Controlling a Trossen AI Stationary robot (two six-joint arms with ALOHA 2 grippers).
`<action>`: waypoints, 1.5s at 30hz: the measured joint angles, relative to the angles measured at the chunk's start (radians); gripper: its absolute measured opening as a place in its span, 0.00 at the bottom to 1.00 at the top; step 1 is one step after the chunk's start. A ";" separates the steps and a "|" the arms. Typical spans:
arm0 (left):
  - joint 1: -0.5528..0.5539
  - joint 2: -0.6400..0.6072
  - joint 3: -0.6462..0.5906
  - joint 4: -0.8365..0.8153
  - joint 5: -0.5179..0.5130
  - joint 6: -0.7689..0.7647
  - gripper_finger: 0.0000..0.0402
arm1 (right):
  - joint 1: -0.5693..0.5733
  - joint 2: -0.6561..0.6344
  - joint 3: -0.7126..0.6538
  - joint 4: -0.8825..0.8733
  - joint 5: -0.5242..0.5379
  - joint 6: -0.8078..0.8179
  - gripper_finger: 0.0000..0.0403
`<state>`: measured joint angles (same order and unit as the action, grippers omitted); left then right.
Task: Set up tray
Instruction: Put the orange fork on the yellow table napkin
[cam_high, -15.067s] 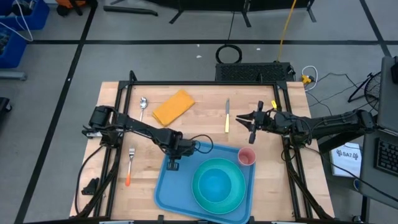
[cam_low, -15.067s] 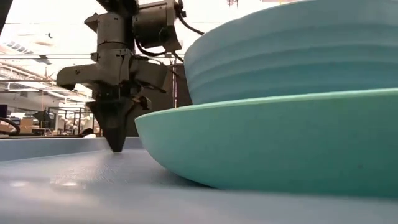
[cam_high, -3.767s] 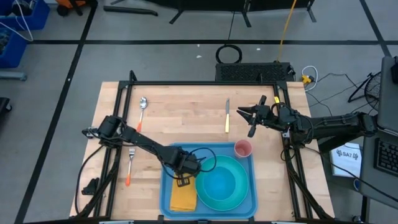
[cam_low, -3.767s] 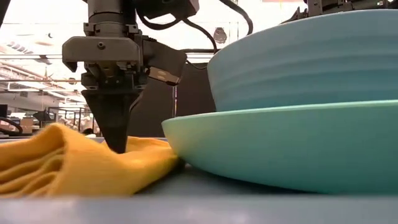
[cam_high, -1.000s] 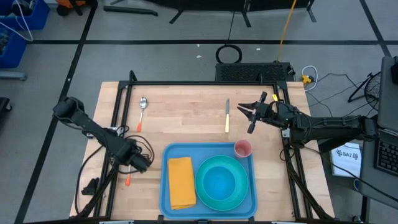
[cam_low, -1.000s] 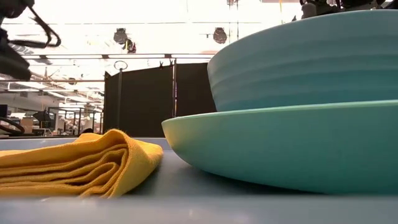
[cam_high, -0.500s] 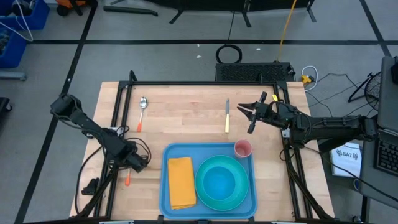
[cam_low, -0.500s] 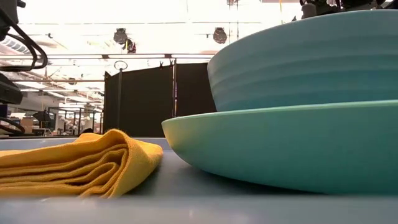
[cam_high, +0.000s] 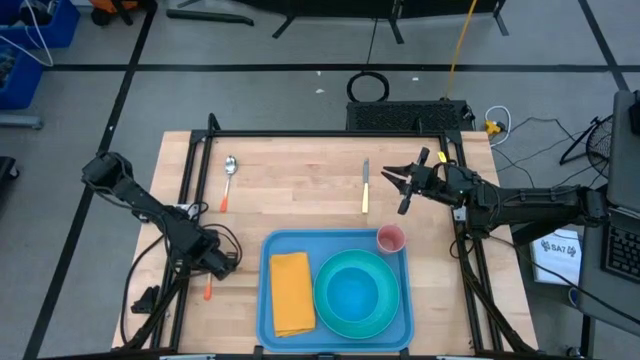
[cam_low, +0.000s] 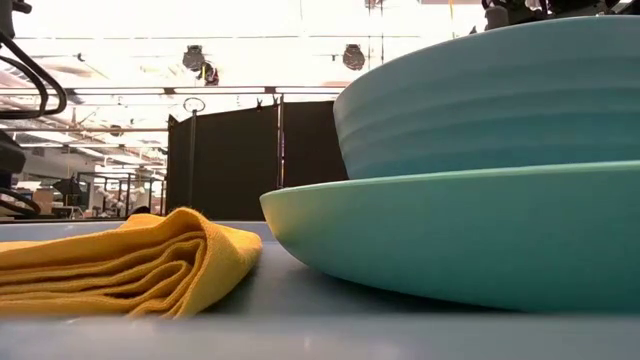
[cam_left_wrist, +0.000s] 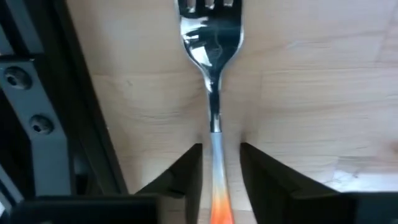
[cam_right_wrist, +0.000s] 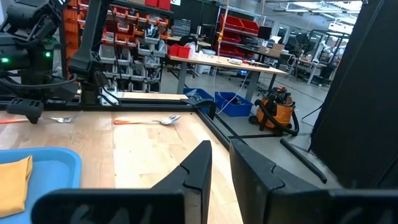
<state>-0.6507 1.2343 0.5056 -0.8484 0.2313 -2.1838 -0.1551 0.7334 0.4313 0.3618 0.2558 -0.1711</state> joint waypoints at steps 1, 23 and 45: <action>0.000 0.000 0.000 0.009 -0.009 0.000 0.23 | 0.000 0.000 0.000 0.000 0.000 -0.001 0.12; 0.095 -0.037 0.154 0.120 -0.232 0.336 0.03 | 0.000 0.000 0.000 0.000 0.000 0.000 0.12; 0.138 0.269 0.310 0.598 -0.280 0.335 0.03 | 0.000 0.000 0.000 0.000 0.000 0.007 0.12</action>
<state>-0.5129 1.5035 0.8158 -0.2500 -0.0485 -1.8487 -0.1551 0.7338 0.4316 0.3622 0.2562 -0.1640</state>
